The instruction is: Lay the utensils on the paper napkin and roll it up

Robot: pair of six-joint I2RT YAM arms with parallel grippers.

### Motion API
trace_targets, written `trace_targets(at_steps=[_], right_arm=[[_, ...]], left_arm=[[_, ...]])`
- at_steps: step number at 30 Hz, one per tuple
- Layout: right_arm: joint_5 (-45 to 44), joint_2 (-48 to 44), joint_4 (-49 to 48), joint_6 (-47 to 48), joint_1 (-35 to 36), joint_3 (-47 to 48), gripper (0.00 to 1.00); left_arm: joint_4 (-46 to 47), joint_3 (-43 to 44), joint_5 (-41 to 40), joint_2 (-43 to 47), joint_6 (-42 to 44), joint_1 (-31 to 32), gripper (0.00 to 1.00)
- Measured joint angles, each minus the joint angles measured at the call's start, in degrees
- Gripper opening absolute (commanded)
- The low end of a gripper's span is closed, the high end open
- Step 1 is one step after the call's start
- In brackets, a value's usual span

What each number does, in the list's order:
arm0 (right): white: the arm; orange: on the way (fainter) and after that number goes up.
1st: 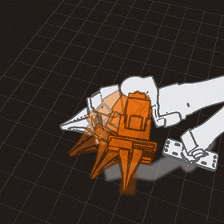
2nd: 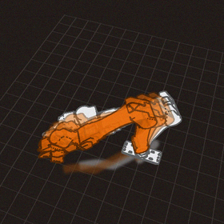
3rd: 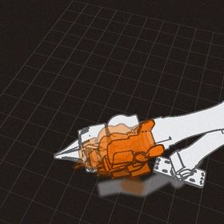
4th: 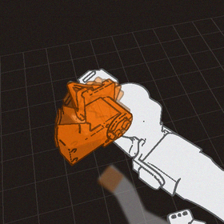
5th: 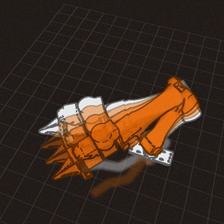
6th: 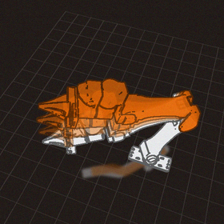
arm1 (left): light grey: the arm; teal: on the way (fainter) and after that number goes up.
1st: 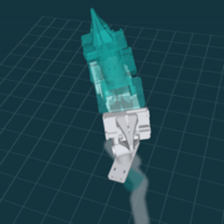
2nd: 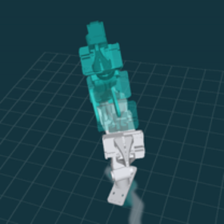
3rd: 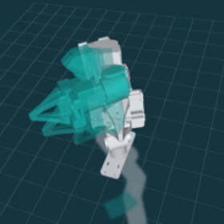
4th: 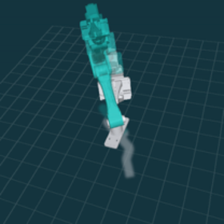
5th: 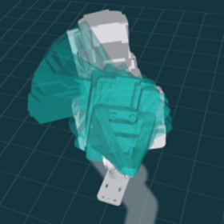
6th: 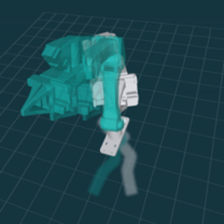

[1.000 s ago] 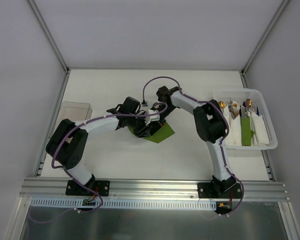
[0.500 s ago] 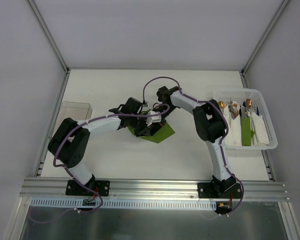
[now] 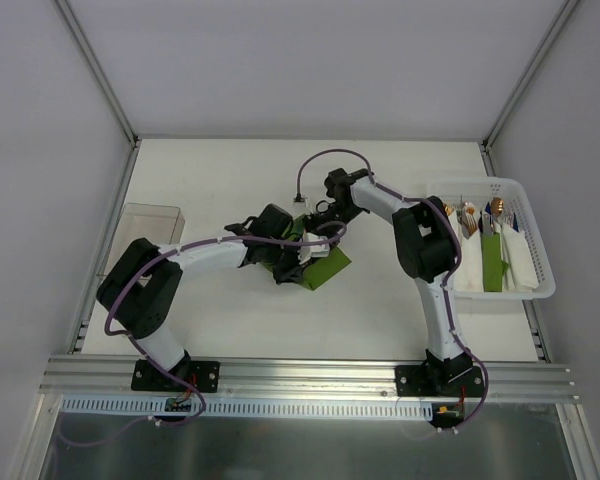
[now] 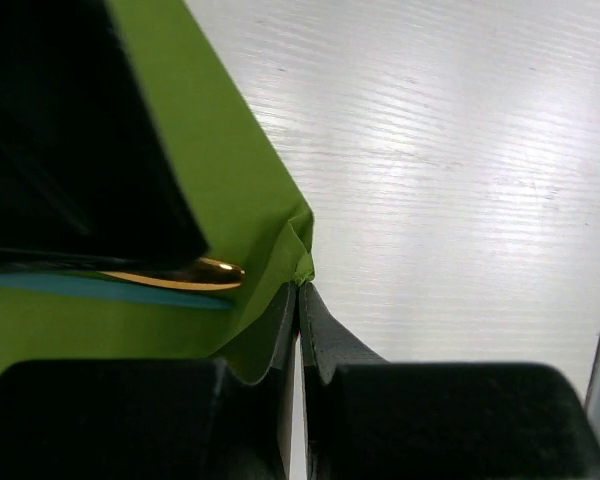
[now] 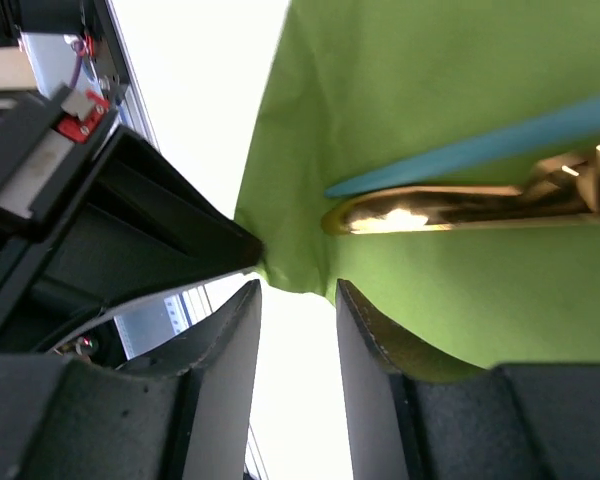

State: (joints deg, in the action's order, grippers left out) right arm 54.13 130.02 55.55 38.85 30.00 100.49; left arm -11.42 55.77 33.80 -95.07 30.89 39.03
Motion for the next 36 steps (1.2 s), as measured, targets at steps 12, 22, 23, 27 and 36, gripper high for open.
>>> trace_targets(at_steps=[12,22,23,27,36], right_arm=[[0.81,-0.74,-0.24,-0.87,-4.87,-3.48,0.4],[1.18,-4.96,-0.24,-0.83,-4.9,-7.87,0.4],[1.25,-5.38,-0.28,-0.83,-4.9,-8.44,0.4],[1.46,-6.73,-0.22,-0.79,-4.9,-10.54,0.4],[1.49,-9.84,-1.49,-1.68,-4.9,-14.99,0.4]], left_arm=[[-0.04,-3.8,-0.31,1.51,-2.93,5.31,0.0],[-0.04,-6.43,-0.96,2.8,-6.71,11.1,0.0],[-0.02,-6.8,-0.94,3.06,-7.3,11.65,0.0],[-0.09,-7.96,-0.9,4.22,-9.57,13.33,0.0],[0.0,-8.15,-1.42,4.7,-16.39,14.12,0.0]])
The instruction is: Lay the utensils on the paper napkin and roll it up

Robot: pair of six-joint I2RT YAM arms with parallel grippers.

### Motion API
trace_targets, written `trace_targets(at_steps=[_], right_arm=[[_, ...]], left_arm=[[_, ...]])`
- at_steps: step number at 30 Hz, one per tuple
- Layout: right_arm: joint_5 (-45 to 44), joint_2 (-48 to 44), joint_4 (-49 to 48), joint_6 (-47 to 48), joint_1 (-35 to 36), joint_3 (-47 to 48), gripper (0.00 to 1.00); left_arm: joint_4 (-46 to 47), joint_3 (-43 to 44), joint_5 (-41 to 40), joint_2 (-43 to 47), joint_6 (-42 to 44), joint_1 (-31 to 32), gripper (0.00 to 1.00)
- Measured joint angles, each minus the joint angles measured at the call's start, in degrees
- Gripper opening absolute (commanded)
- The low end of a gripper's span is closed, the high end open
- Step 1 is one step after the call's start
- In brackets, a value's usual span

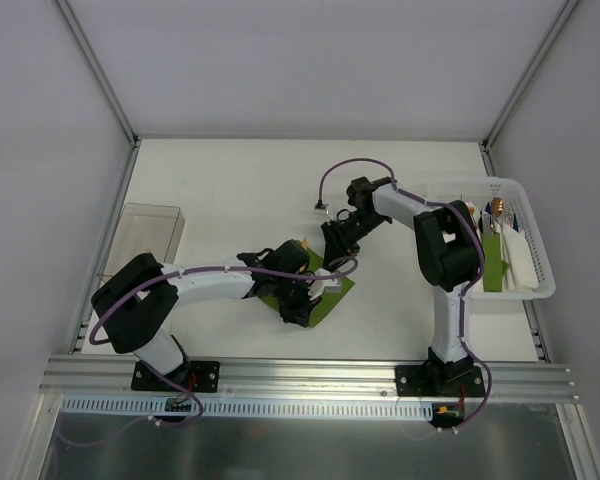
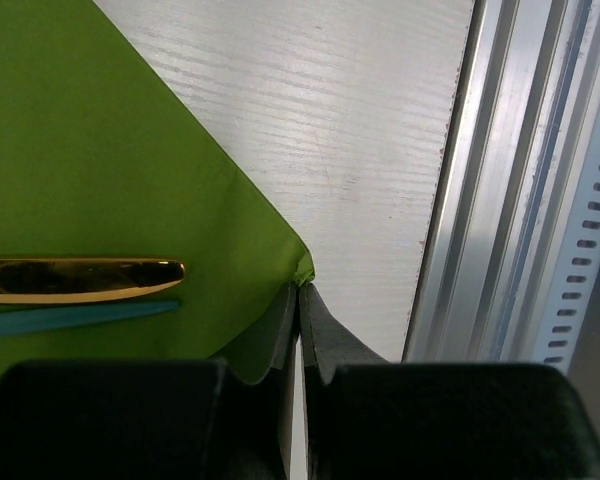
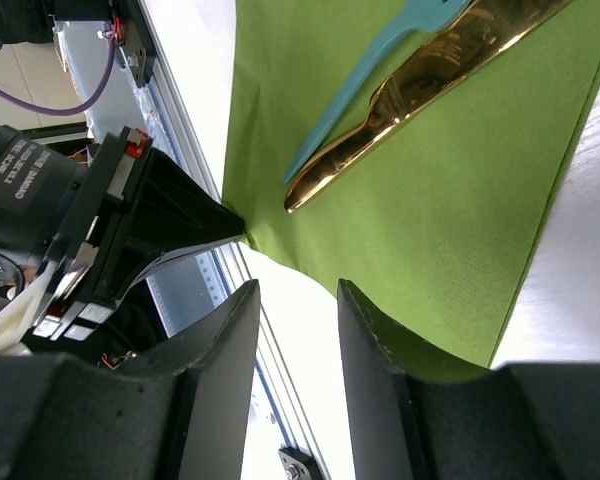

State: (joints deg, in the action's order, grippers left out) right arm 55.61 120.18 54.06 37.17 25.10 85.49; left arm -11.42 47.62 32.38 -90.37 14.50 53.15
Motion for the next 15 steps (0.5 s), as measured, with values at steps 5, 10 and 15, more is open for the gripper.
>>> trace_targets(at_steps=[5,10,15], right_arm=[[-0.13,-1.53,-0.94,-0.76,0.0,-1.11,0.4],[-0.28,-2.29,-1.86,-1.29,0.0,-2.29,0.4],[-0.87,-2.29,-2.89,-2.32,0.0,-3.45,0.4]], left_arm=[[0.15,0.13,0.11,-1.16,-3.3,-2.08,0.0],[0.17,0.7,0.11,-2.19,-5.14,-5.64,0.0],[0.17,1.49,0.24,-2.21,-6.49,-7.93,0.0]])
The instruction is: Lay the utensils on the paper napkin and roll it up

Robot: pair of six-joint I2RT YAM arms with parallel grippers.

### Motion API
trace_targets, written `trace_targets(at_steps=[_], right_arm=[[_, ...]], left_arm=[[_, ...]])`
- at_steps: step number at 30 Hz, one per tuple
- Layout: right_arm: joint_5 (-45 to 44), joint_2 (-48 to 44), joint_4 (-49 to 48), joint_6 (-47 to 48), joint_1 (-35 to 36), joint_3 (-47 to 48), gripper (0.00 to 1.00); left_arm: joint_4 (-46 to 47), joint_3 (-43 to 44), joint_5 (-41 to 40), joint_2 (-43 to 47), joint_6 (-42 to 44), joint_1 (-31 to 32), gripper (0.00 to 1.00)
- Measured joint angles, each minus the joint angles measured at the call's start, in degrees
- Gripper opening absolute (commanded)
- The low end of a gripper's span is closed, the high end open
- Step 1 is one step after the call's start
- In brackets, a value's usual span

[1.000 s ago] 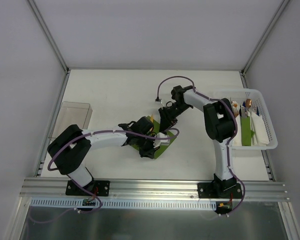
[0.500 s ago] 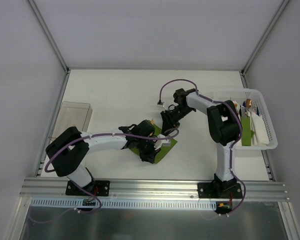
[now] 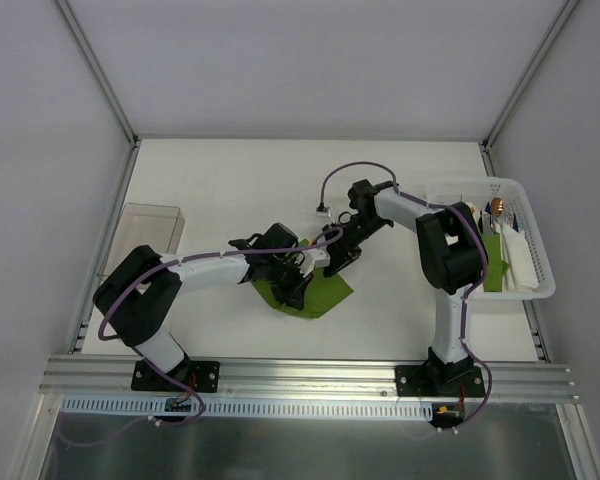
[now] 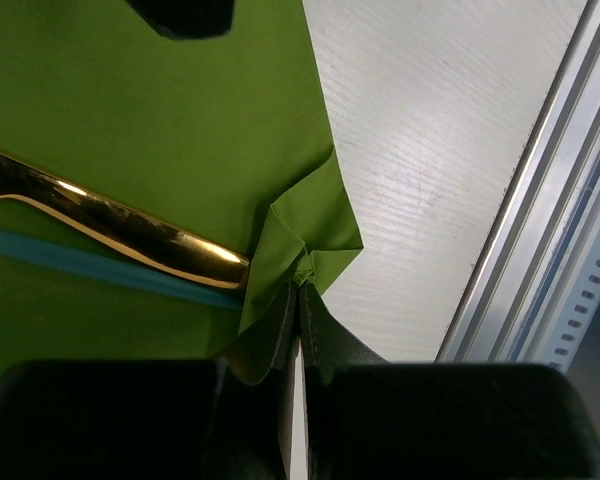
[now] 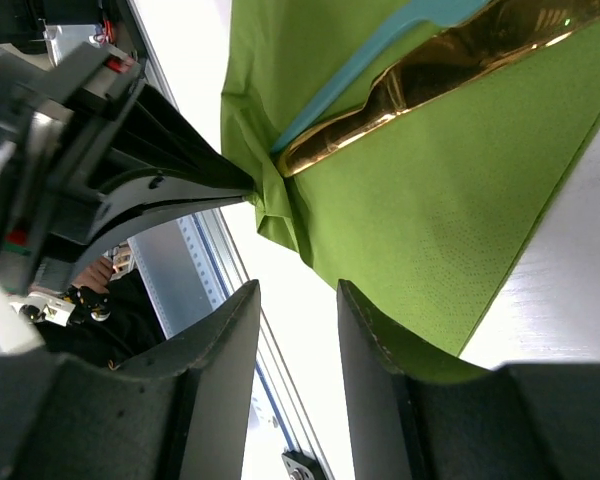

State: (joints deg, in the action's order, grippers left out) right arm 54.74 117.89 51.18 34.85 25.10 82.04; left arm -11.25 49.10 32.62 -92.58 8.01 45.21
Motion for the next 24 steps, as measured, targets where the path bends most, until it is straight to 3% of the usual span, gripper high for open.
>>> trace_targets(at_steps=[18,24], right_arm=[[-0.85,0.0,-1.38,-1.42,0.0,-1.46,0.34],[-0.92,-0.07,-1.44,-1.51,0.07,-2.4,0.27]], left_arm=[[0.09,4.24,1.14,-1.51,-1.27,-3.98,0.07],[0.24,5.29,-1.09,-4.28,-1.4,-4.46,0.07]])
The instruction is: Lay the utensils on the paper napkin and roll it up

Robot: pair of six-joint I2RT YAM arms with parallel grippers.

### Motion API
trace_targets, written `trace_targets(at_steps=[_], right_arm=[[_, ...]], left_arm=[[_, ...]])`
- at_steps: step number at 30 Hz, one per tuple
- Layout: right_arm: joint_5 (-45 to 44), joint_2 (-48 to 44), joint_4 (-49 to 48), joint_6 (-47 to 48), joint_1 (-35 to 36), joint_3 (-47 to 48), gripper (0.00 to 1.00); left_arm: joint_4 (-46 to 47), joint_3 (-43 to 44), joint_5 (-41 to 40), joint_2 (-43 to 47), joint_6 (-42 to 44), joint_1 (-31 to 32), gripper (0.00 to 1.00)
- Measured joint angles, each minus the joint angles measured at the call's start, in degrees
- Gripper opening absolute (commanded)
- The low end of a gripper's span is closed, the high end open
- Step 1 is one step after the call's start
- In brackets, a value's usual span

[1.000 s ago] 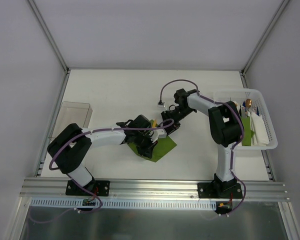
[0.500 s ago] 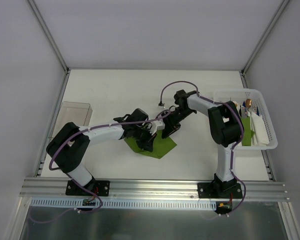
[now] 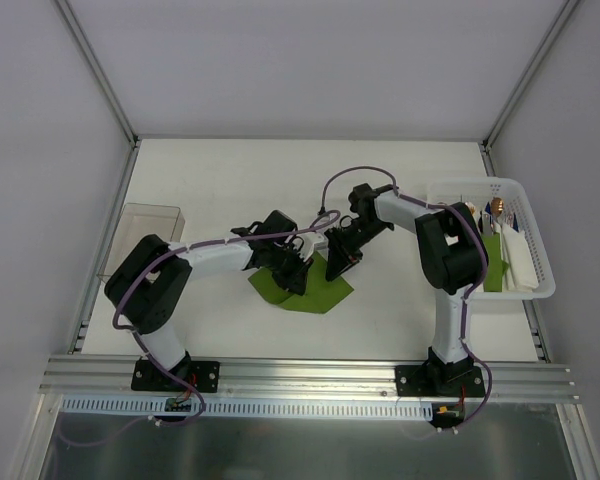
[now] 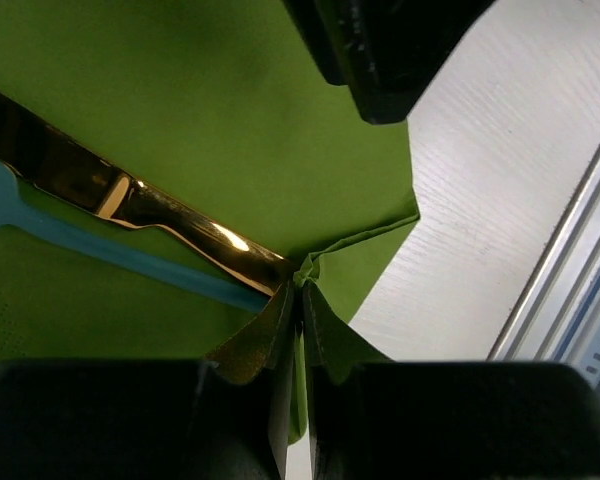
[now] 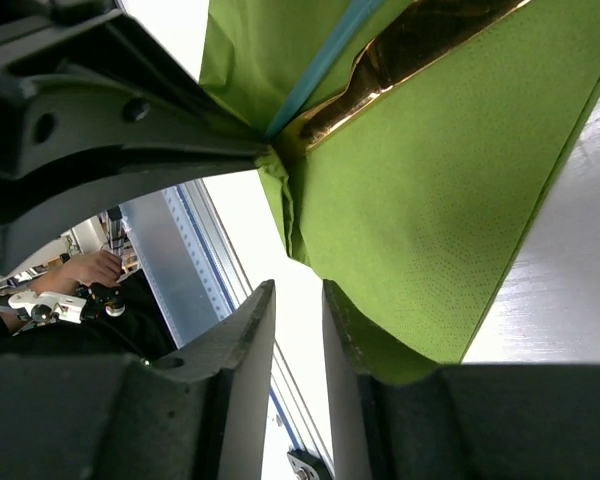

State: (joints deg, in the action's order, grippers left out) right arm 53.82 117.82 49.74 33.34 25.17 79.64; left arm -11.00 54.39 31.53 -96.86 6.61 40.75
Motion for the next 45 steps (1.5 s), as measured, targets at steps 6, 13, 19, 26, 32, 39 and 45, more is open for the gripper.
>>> trace_targets(at_steps=[6,13,19,26,32,39,45], right_arm=[[0.24,-0.46,-0.09,-0.72,0.24,-0.81,0.16],[2.67,-0.9,-0.9,-4.35,1.53,-1.92,0.09],[6.1,-0.9,-4.39,-9.97,2.6,-3.85,0.04],[6.84,-1.14,-10.69,-16.41,3.82,-8.2,0.0],[3.13,-6.86,-20.11,-24.24,4.22,-19.34,0.0],[-2.54,-21.03,-31.47,-30.01,-2.38,-24.92,0.0],[-7.41,-34.25,-39.36,-29.27,-2.19,-31.61,0.0]], left_arm=[[0.0,0.55,-2.67,-2.12,-0.15,0.0,0.08],[0.13,1.81,-3.3,-3.43,-0.94,0.0,0.08],[-0.39,2.03,-3.08,-3.89,-1.38,-0.35,0.09],[-1.4,2.14,-2.91,-4.09,-2.32,-0.72,0.1],[-0.42,2.27,-2.91,-4.28,-2.43,-0.7,0.11],[-0.22,2.29,-2.86,-4.39,-2.43,-0.7,0.11],[-0.2,2.36,-2.82,-4.5,-2.43,-0.7,0.11]])
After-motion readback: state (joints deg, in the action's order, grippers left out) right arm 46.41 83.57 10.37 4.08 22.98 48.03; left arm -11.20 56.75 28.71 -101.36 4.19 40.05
